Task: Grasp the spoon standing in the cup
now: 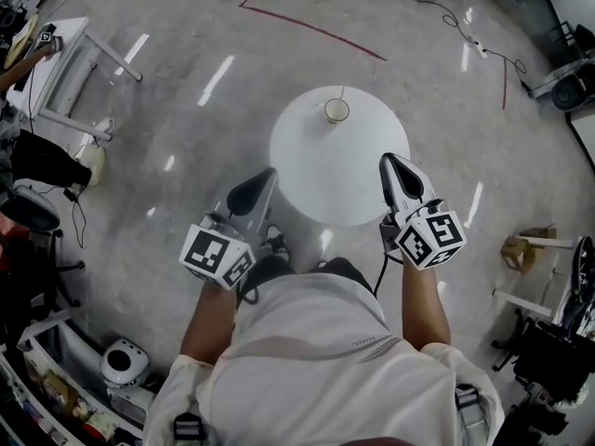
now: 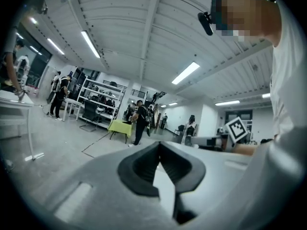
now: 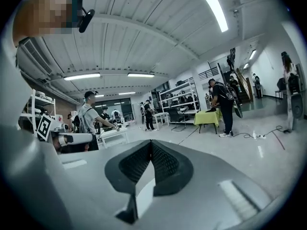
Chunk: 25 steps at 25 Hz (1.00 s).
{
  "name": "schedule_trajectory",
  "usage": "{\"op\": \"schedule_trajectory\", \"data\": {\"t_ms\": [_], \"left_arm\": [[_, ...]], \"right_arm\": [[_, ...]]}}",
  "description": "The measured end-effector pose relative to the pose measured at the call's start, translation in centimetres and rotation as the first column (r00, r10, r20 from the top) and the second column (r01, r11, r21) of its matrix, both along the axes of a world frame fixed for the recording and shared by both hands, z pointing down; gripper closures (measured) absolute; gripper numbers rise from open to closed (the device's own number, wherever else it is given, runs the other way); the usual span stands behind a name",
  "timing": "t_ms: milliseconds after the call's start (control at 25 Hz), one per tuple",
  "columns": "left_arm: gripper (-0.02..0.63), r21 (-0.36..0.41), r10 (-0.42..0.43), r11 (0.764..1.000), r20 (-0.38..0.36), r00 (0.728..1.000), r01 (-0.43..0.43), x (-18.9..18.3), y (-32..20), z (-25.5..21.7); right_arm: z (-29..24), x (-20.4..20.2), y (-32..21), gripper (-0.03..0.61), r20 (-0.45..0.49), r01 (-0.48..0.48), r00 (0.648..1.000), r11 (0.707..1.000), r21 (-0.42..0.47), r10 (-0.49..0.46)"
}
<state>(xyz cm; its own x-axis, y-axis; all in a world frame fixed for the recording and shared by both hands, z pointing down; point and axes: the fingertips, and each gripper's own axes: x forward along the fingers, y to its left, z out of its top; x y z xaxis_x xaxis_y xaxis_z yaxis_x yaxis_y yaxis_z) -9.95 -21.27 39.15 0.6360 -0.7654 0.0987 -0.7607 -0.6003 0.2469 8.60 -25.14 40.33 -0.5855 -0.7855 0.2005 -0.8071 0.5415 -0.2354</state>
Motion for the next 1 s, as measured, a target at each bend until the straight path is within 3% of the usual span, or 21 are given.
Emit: {"op": "schedule_trajectory", "data": {"t_ms": [200,440,680,760,800,1000], "left_arm": [[0.611,-0.004,0.033,0.999,-0.006,0.999,-0.033,-2.6,-3.7,0.6],[0.611,-0.03,0.032,0.999,-0.007,0.999,-0.032,-2.1,-6.6,1.4],[0.611,-0.053,-0.001,0.999,0.002,1.0,0.001,0.4,-8.6,1.7],[0.612,-0.065,-0.014,0.998,0.012,1.0,0.014,1.3,-9.4,2.1],[0.611,-0.069,-0.02,0.997,0.015,1.0,0.021,1.8,-9.8,2.4],[0.612,-0.088,-0.062,0.994,0.029,0.998,0.064,3.4,-11.5,3.5]], "right_arm": [[0.7,-3.0,-2.5,0.574,-0.041,-0.01,0.999,1.0,-0.017,0.009],[2.2,-1.9,-5.0,0.574,-0.057,0.001,0.998,0.998,-0.058,-0.004],[6.3,0.6,-9.6,0.572,-0.093,0.072,0.991,0.976,-0.207,-0.093],[8.0,1.2,-11.5,0.521,-0.133,0.098,0.982,0.963,-0.253,-0.135],[8.8,1.3,-12.5,0.492,-0.154,0.115,0.975,0.956,-0.271,-0.161],[12.6,1.8,-17.7,0.485,-0.244,0.213,0.92,0.915,-0.342,-0.305]]}}
